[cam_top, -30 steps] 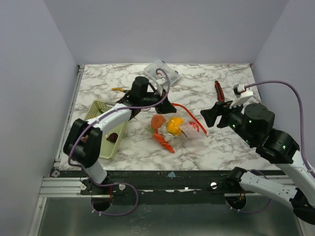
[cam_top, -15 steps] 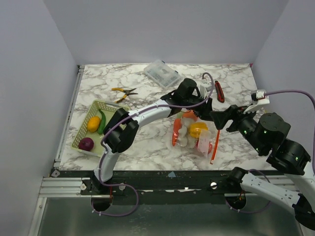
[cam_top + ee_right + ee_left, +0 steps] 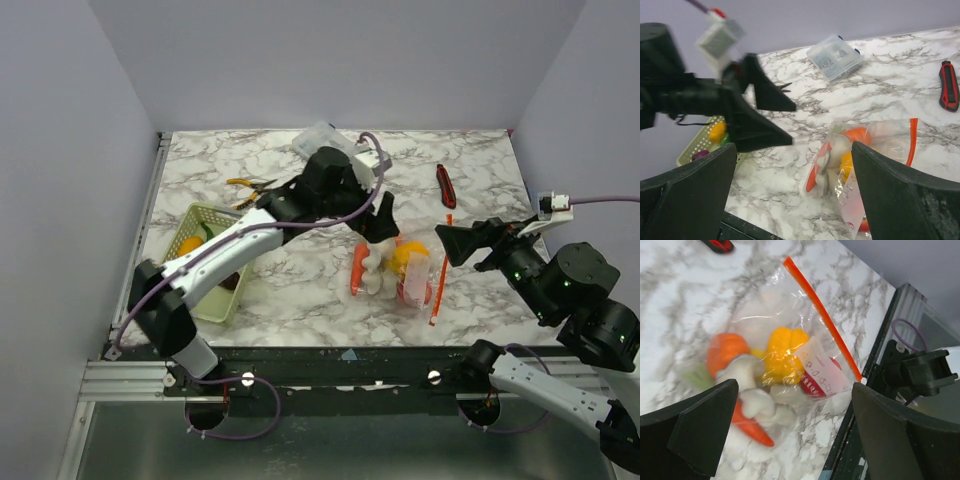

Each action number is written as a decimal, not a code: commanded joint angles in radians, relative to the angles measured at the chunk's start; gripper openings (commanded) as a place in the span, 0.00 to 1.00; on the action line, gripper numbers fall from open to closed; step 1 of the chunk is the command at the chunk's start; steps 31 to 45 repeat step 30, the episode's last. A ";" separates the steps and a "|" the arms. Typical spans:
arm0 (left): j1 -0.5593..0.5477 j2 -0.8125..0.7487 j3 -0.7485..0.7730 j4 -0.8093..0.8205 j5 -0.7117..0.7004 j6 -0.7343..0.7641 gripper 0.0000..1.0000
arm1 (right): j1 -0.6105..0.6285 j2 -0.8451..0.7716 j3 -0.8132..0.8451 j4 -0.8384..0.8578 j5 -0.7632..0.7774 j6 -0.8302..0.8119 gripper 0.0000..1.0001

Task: Place the food in the zip-top bag and seal the zipper
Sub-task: Place the zipper food storage bag at the center of the board, then reset both arms

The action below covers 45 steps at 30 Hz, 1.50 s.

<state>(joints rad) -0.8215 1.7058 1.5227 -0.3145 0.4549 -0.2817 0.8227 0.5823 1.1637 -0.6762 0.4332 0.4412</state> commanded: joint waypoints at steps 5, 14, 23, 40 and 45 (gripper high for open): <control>0.028 -0.583 -0.168 -0.128 -0.338 0.147 0.98 | -0.002 -0.080 -0.019 0.107 0.064 -0.015 1.00; 0.036 -1.119 -0.342 -0.095 -0.581 0.127 0.99 | -0.004 -0.160 -0.036 0.186 0.162 -0.066 0.99; 0.034 -1.395 -0.435 -0.067 -0.728 0.146 0.99 | -0.004 -0.197 -0.044 0.219 0.278 -0.025 1.00; 0.035 -1.420 -0.422 -0.112 -0.744 0.150 0.99 | -0.004 -0.199 -0.049 0.242 0.295 -0.010 1.00; 0.035 -1.420 -0.422 -0.112 -0.744 0.150 0.99 | -0.004 -0.199 -0.049 0.242 0.295 -0.010 1.00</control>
